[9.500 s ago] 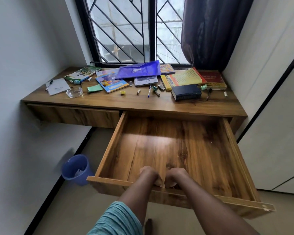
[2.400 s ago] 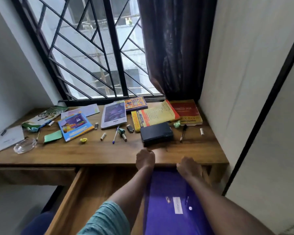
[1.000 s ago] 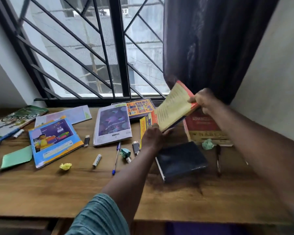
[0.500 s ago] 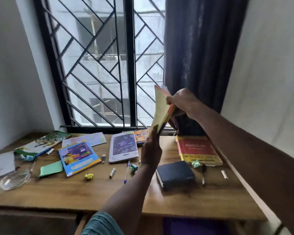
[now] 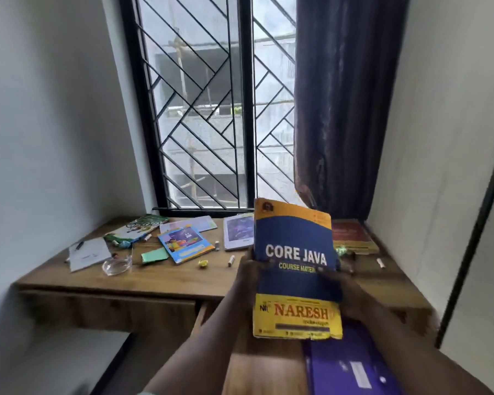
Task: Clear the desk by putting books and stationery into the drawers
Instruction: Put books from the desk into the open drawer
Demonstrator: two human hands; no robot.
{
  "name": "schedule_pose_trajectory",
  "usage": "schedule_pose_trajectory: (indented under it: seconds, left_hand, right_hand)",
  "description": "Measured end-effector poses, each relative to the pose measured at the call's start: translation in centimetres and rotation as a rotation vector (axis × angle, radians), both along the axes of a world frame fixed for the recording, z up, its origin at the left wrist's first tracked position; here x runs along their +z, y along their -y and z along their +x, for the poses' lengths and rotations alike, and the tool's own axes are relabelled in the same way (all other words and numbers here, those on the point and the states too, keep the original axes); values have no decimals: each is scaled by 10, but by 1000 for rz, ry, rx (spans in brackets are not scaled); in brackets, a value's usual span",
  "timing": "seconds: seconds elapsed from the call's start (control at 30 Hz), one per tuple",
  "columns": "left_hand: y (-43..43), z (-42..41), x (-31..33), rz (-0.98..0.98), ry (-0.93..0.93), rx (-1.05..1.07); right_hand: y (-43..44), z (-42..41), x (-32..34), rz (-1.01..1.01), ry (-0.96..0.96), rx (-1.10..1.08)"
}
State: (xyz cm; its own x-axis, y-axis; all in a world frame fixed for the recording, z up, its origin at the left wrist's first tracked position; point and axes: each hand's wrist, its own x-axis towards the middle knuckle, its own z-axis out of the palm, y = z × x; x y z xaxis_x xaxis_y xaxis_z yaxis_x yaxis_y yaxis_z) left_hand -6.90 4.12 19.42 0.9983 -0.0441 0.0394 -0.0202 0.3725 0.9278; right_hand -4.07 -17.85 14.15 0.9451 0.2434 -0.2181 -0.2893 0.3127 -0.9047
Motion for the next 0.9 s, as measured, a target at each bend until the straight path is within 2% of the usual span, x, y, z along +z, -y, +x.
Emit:
schedule_pose_trajectory:
  seconds: [0.07, 0.17, 0.27, 0.47, 0.6, 0.7, 0.9]
  left_hand:
    - [-13, -17, -19, -28, -136, -48]
    - [-30, -39, -46, 22, -306, -67]
    - [-51, -55, -89, 58, -462, -48]
    - [-79, -69, -172, 191, -727, -76]
    - [-94, -70, -208, 402, -898, -64]
    - [-106, -55, -235, 509, -899, -55]
    - [-115, -15, -257, 591, -801, 79]
  right_hand:
    - [-4, -25, -37, 49, -137, 125]
    - [-16, -52, -73, 81, -191, 233]
    - [-31, -69, -103, 79, -234, 194]
    - [-47, -83, -140, -150, -299, 122]
    - [-67, -85, -165, -264, -341, 62]
    - [-79, -79, -191, -341, -350, -31]
    - [-109, -42, -218, -413, -320, -173]
